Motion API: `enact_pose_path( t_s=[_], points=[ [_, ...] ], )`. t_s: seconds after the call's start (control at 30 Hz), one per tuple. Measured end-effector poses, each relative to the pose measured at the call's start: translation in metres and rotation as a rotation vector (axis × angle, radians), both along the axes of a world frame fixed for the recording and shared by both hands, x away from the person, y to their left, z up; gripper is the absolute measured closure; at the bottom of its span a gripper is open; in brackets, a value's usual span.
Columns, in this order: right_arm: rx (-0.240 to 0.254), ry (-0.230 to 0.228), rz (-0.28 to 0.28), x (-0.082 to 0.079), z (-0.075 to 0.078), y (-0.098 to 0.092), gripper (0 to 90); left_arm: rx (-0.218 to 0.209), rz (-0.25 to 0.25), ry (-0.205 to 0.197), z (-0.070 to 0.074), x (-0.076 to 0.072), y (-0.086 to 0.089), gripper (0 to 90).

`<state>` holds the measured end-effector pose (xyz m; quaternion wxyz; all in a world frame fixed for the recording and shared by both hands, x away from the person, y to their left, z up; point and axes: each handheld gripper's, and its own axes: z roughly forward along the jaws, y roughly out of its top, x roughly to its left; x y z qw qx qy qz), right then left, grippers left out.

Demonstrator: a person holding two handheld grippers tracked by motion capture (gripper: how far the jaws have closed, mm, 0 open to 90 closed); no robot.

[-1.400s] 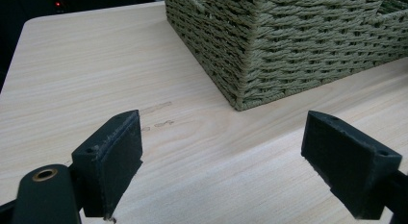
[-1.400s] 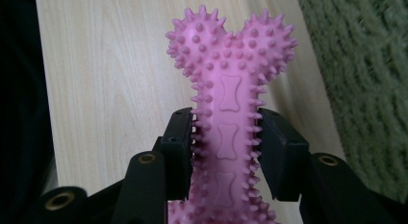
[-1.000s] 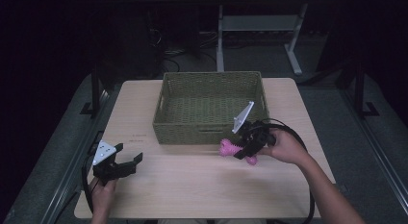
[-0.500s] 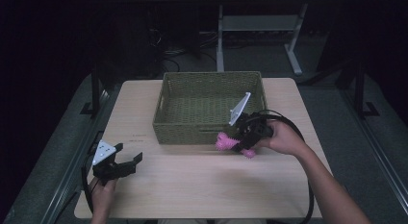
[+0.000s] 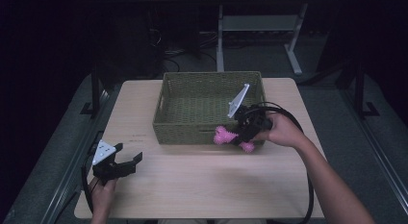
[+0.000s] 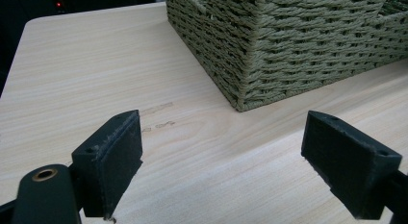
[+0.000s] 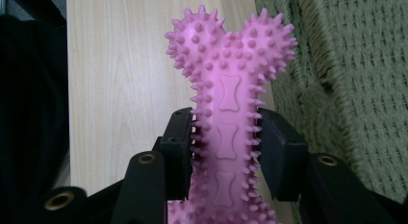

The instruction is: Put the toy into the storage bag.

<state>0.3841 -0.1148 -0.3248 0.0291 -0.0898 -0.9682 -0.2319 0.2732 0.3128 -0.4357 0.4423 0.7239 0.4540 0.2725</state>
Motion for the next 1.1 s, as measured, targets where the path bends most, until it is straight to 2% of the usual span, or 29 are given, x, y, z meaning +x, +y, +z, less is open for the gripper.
enact_pose_path(
  t_s=[0.57,1.1],
  points=[
    [-0.002,-0.021,0.010,0.018,0.023,0.006,58.2,-0.002,0.001,-0.001,0.000,0.000,0.000,13.8],
    [-0.010,-0.027,0.002,0.033,0.036,0.007,58.2,-0.003,0.002,-0.003,0.001,0.001,0.000,13.9]
  ],
)
